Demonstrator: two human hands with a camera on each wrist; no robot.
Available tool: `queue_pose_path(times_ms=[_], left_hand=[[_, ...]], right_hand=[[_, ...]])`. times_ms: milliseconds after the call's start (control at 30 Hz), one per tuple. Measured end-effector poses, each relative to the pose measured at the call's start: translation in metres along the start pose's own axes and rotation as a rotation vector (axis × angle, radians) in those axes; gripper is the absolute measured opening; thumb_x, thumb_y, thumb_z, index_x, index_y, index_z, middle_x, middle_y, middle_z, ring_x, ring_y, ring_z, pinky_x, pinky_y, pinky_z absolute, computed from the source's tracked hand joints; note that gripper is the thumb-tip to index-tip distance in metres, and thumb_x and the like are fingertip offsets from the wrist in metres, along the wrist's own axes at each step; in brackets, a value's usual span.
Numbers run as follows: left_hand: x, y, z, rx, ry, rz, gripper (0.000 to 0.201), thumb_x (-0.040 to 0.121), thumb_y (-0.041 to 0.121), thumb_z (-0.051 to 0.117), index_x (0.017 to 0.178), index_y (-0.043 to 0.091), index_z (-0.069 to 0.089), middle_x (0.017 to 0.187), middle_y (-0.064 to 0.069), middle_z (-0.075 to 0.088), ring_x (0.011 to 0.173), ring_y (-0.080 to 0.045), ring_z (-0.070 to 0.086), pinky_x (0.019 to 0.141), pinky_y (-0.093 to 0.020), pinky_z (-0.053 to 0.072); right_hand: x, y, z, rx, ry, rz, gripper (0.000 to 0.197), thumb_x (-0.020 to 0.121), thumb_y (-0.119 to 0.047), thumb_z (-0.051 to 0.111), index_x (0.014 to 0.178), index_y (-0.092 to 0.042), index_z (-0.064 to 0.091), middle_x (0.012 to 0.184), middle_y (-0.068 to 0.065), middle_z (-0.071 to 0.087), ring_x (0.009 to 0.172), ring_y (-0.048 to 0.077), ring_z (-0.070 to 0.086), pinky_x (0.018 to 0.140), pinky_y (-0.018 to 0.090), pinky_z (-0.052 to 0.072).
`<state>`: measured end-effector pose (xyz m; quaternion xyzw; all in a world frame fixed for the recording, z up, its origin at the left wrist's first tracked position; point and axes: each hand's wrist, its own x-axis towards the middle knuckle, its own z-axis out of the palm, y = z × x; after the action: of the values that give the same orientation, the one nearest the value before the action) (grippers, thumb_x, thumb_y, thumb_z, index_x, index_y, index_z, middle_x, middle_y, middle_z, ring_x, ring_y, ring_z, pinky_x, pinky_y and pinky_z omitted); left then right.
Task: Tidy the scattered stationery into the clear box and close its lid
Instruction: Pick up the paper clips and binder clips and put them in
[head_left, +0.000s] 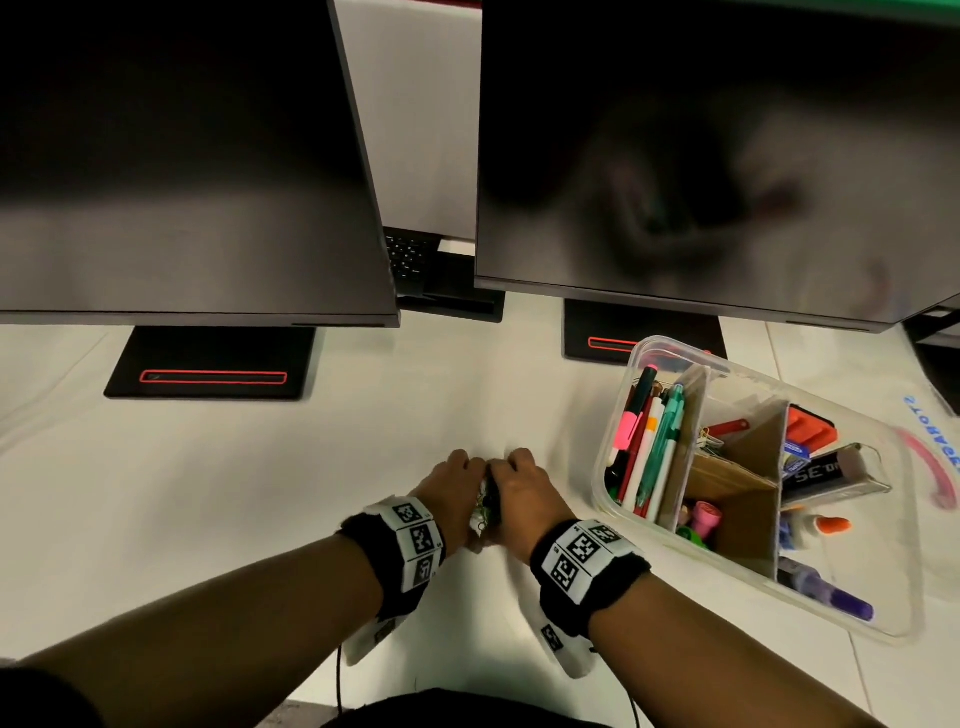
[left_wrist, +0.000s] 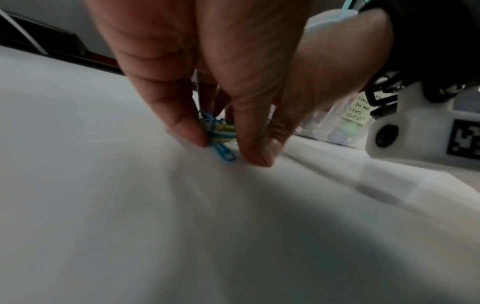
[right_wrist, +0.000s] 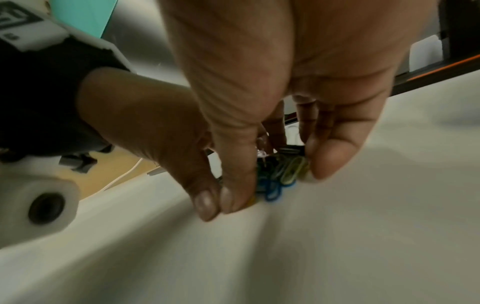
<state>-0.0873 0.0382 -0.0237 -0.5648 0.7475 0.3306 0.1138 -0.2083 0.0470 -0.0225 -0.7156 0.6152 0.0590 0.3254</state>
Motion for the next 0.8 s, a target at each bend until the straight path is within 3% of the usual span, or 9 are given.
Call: queue_pose_path(times_ms=[133,200,300,333,433,500,600,800], left_hand=[[0.001,0.003,0.001,-0.099,0.051,-0.018,0.032,0.084,0.019,0.064,0.112,0.008,0.054,0.118,-0.01,0.05,0.103,-0.025,0.056,0.088,-0.03,0.045],[0.0,0.004,-0.002,-0.096,0.045,-0.005,0.021,0.089,0.017,0.055,0.107,0.006,0.058,0.11,-0.009,0.053,0.101,-0.027,0.056,0.085,-0.029,0.043],[-0.003,0.008,-0.01,-0.096,0.048,0.005,0.019,0.091,0.014,0.047,0.101,0.006,0.062,0.078,0.002,0.047,0.098,-0.028,0.06,0.077,-0.026,0.041],[-0.004,0.009,-0.015,-0.092,0.058,0.006,0.019,0.092,0.015,0.048,0.098,0.006,0.063,0.076,0.001,0.048,0.097,-0.028,0.061,0.076,-0.026,0.041],[-0.009,0.012,-0.035,-0.057,0.112,0.058,0.02,0.093,0.021,0.05,0.1,0.009,0.064,0.099,-0.01,0.063,0.098,-0.026,0.06,0.076,-0.025,0.039],[-0.016,0.015,-0.051,-0.044,0.147,0.101,0.021,0.092,0.023,0.053,0.103,0.01,0.065,0.106,-0.01,0.065,0.1,-0.025,0.06,0.079,-0.026,0.04],[-0.027,0.02,-0.076,-0.017,0.182,0.154,0.02,0.09,0.024,0.056,0.103,0.012,0.065,0.106,-0.008,0.066,0.099,-0.024,0.061,0.08,-0.026,0.042],[-0.031,0.061,-0.123,0.028,0.272,0.249,0.018,0.087,0.025,0.061,0.101,0.015,0.067,0.102,-0.006,0.068,0.096,-0.023,0.06,0.081,-0.029,0.045]], right_hand=[[0.0,0.0,0.0,0.061,0.022,0.01,0.023,0.086,-0.013,0.056,0.109,-0.007,0.058,0.114,0.014,0.051,0.088,0.024,0.053,0.085,0.028,0.044],[-0.002,0.001,-0.001,0.058,0.017,0.012,0.021,0.089,-0.01,0.048,0.106,-0.006,0.06,0.112,0.016,0.053,0.083,0.02,0.047,0.079,0.024,0.039],[-0.009,-0.007,-0.008,0.035,0.009,0.011,0.023,0.092,-0.008,0.044,0.108,-0.001,0.06,0.115,0.018,0.053,0.097,0.029,0.055,0.077,0.025,0.036],[-0.011,-0.01,-0.012,0.03,0.017,0.012,0.024,0.092,-0.007,0.043,0.109,-0.001,0.059,0.116,0.018,0.052,0.1,0.029,0.056,0.078,0.026,0.037],[-0.018,-0.018,-0.028,0.02,0.089,0.005,0.026,0.091,-0.001,0.039,0.109,-0.002,0.058,0.116,0.018,0.053,0.094,0.027,0.054,0.071,0.022,0.031],[-0.024,-0.025,-0.042,0.017,0.117,-0.002,0.027,0.091,0.0,0.039,0.111,-0.002,0.056,0.117,0.017,0.053,0.099,0.027,0.056,0.071,0.02,0.03],[-0.034,-0.035,-0.065,-0.009,0.157,-0.039,0.027,0.092,-0.001,0.039,0.115,-0.003,0.054,0.118,0.017,0.053,0.105,0.027,0.055,0.074,0.021,0.035],[-0.056,-0.025,-0.121,0.002,0.333,-0.015,0.024,0.093,-0.007,0.044,0.11,-0.005,0.06,0.111,0.013,0.06,0.101,0.025,0.057,0.077,0.023,0.039]])
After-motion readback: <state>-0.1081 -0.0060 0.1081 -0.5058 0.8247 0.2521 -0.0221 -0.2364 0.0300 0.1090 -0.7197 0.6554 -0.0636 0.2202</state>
